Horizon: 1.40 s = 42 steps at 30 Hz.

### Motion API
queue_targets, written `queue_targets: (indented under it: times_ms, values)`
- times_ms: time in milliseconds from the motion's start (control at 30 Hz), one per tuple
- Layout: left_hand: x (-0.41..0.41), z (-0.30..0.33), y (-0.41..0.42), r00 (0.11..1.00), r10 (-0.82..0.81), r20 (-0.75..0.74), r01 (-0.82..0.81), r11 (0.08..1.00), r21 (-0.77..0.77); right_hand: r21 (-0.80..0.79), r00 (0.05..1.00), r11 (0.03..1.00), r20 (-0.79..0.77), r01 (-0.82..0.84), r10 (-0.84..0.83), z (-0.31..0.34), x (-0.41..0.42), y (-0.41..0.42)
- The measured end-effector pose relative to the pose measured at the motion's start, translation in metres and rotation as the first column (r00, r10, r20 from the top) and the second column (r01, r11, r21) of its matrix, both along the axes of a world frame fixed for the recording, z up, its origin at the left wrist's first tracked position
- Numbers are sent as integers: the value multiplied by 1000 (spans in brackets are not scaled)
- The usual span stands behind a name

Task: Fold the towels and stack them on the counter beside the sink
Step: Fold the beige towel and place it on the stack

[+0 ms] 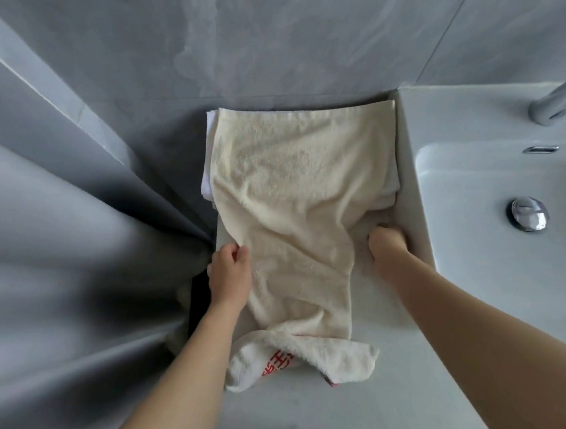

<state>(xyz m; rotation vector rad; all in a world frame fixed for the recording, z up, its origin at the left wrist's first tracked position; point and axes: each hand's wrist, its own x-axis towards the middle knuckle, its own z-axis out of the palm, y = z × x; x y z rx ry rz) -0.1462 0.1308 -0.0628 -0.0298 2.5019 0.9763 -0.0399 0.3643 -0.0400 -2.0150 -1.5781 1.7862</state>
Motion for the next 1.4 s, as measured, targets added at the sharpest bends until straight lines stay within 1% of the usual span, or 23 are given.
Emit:
queue_targets:
  times_ms: [67, 167, 267, 333, 367, 433, 467, 500, 567, 633, 733, 800, 867, 933, 967, 1033, 1100, 1167, 1233, 1300, 1400]
  values:
    - [-7, 0, -1, 998, -48, 44, 49, 999, -15, 36, 999, 999, -48, 10, -8, 1, -6, 2]
    - [-14, -3, 0, 999, -39, 22, 40, 998, -53, -18, 994, 1000, -112, 14, -16, -1, -11, 1]
    - [-16, -5, 2, 998, -3, -69, -8, 988, -157, -130, 978, 986, -163, 108, -129, -7, -11, -6]
    - [-16, -7, 0, 988, 12, -154, -40, 983, -177, -130, 976, 985, -171, 112, -134, -11, -11, -10]
    - [-17, -9, -3, 981, 4, -194, -39, 984, -176, -133, 973, 984, -182, 119, -143, -12, -12, -11]
    - [-19, -12, -6, 963, -67, -260, 17, 982, -189, -166, 958, 975, -221, 148, -183, -10, -15, -11]
    - [-19, -14, -6, 954, -107, -279, 49, 977, -206, -164, 951, 973, -237, 164, -201, -9, -16, -11]
    - [-20, -16, -6, 949, -125, -288, 61, 973, -221, -126, 946, 976, -249, 180, -207, -9, -17, -10]
    - [-21, -19, -3, 951, -102, -292, 36, 974, -223, -13, 948, 981, -254, 194, -191, -5, -18, -10]
    - [-21, -21, -3, 954, -82, -288, 20, 977, -213, 48, 945, 978, -270, 205, -185, -2, -14, -9]
    - [-21, -21, -4, 961, -76, -264, 23, 980, -198, 59, 931, 973, -307, 225, -197, 4, -7, -9]
    - [-23, -17, -3, 978, -29, -207, -12, 981, -192, 53, 923, 975, -337, 216, -186, 9, -4, -9]
    - [-24, -11, 0, 993, 54, -108, -68, 989, -128, 47, 905, 980, -396, 193, -159, 14, 0, -11]
    - [-24, -3, 2, 986, 165, 9, -165, 985, 40, 75, 887, 985, -450, 155, -105, 20, 4, -11]
    - [-23, 1, 3, 974, 216, 60, -223, 967, 127, 95, 881, 987, -468, 131, -72, 22, 6, -11]
    - [-21, 7, 4, 946, 296, 130, -320, 915, 246, 154, 893, 984, -450, 86, -8, 28, 8, -10]
    - [-20, 12, 3, 921, 353, 162, -387, 868, 310, 240, 929, 970, -366, 45, 47, 32, 11, -10]
    - [-20, 17, 1, 914, 381, 143, -407, 852, 330, 292, 949, 956, -310, 36, 59, 34, 13, -11]
    - [-21, 22, -3, 919, 389, 62, -387, 860, 332, 326, 954, 943, -297, 65, 36, 37, 11, -13]
    - [-23, 25, -7, 919, 393, -39, -362, 878, 315, 346, 959, 931, -282, 117, -16, 42, 6, -14]
    - [-24, 25, -9, 894, 426, -141, -377, 884, 277, 329, 946, 921, -305, 209, -105, 44, 2, -18]
